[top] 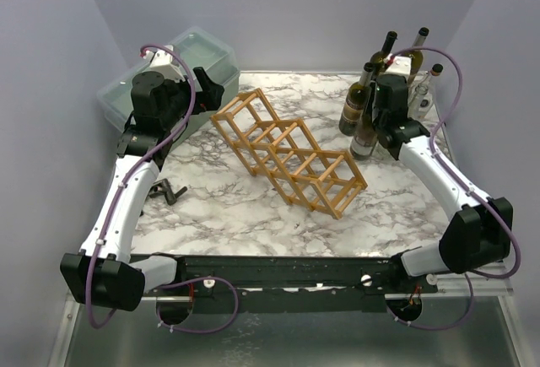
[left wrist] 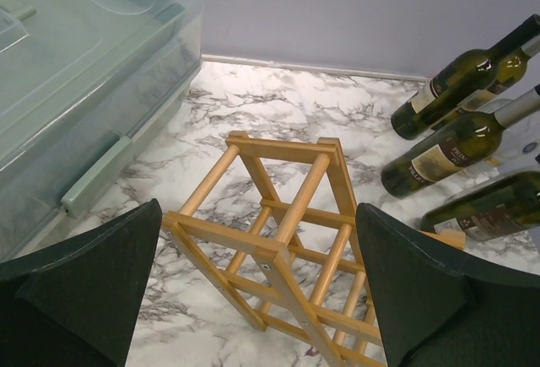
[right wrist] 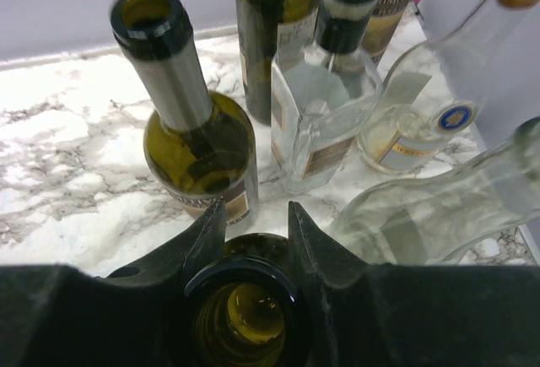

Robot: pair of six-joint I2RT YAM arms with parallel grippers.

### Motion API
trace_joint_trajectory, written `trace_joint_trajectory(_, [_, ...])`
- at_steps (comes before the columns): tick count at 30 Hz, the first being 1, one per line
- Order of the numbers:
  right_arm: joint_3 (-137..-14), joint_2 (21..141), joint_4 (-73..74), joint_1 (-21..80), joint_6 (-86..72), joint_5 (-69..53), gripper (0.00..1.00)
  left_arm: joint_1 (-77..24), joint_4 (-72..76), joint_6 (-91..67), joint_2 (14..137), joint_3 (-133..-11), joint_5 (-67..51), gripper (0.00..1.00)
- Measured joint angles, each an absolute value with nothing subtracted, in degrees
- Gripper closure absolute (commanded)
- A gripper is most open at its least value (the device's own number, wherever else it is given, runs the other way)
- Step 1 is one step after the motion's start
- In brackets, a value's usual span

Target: Put the wine bottle on the wine rack

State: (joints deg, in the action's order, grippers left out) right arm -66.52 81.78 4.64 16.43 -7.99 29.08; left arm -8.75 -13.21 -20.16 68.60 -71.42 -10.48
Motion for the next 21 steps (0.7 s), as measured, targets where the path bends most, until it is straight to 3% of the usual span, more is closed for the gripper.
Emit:
trace_joint_trajectory(12, [-77.8, 75.5, 8.7, 16.4, -7.5, 27.2, 0.99, -9.0, -13.3, -20.6, 69.0, -71.4, -11.0, 0.01])
trace_joint_trajectory(21, [-82.6, 71.0, 7.8, 16.4, -13.9, 16.9, 0.99, -9.3, -13.3, -20.6, 69.0, -71.4, -11.2, 0.01])
